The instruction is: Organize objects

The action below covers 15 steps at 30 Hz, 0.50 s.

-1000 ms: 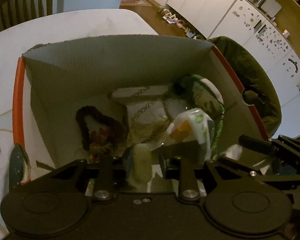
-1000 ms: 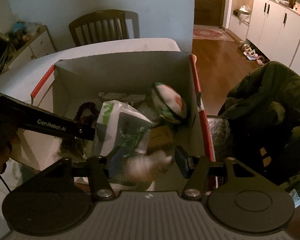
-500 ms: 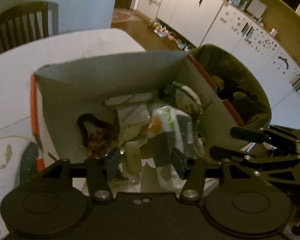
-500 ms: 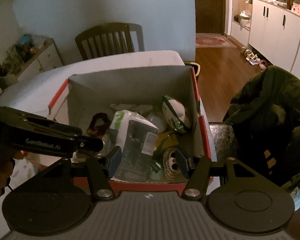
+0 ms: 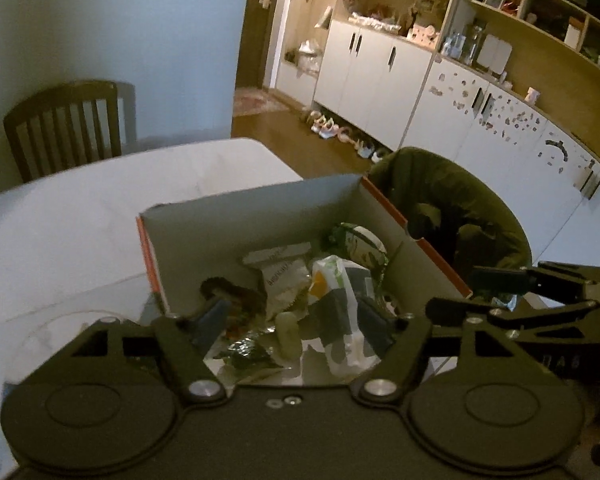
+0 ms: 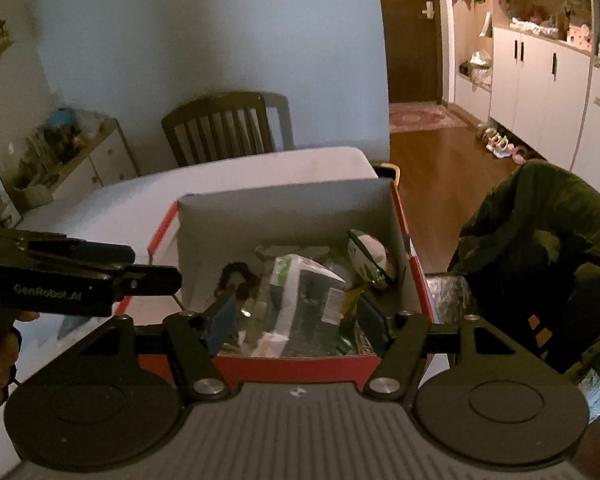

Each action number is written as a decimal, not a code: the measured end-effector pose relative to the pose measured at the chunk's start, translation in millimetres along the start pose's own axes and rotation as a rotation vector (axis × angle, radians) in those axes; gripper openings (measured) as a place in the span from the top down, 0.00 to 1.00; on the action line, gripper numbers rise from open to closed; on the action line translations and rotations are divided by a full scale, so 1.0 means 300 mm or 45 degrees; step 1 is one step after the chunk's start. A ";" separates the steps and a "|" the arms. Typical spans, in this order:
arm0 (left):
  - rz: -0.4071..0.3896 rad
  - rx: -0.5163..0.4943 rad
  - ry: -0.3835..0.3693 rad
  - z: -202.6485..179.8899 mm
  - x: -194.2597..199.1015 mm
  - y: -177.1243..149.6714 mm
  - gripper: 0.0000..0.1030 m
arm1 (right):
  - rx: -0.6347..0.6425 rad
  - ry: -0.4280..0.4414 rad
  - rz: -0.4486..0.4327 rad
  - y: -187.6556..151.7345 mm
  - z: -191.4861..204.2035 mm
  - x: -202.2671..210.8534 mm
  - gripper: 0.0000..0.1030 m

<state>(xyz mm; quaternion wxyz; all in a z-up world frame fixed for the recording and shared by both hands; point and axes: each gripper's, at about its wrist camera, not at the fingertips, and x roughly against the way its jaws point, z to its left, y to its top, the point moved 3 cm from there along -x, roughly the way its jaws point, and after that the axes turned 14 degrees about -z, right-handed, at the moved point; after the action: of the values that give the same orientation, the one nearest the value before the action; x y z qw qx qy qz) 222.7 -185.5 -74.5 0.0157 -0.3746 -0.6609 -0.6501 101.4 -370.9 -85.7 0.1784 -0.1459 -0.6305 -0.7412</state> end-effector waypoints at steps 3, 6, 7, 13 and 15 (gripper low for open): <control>-0.025 -0.013 -0.001 0.007 0.044 -0.001 0.27 | -0.019 -0.003 -0.036 0.004 0.023 0.033 0.32; -0.055 -0.025 0.008 0.015 0.089 -0.005 0.19 | -0.040 -0.005 -0.071 0.008 0.045 0.065 0.27; -0.062 -0.028 0.011 0.018 0.101 -0.007 0.17 | -0.047 -0.004 -0.089 0.009 0.052 0.078 0.24; -0.102 -0.038 0.025 0.049 0.167 -0.022 0.14 | -0.083 -0.012 -0.165 0.012 0.092 0.140 0.16; -0.113 -0.034 0.019 0.057 0.187 -0.026 0.12 | -0.091 -0.020 -0.182 0.011 0.104 0.156 0.15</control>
<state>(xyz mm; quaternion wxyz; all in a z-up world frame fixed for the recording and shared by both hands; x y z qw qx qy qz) 186.3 -142.8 -55.2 -0.0133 -0.3402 -0.6681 -0.6616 61.0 -344.4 -57.0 0.1147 -0.1124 -0.6139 -0.7729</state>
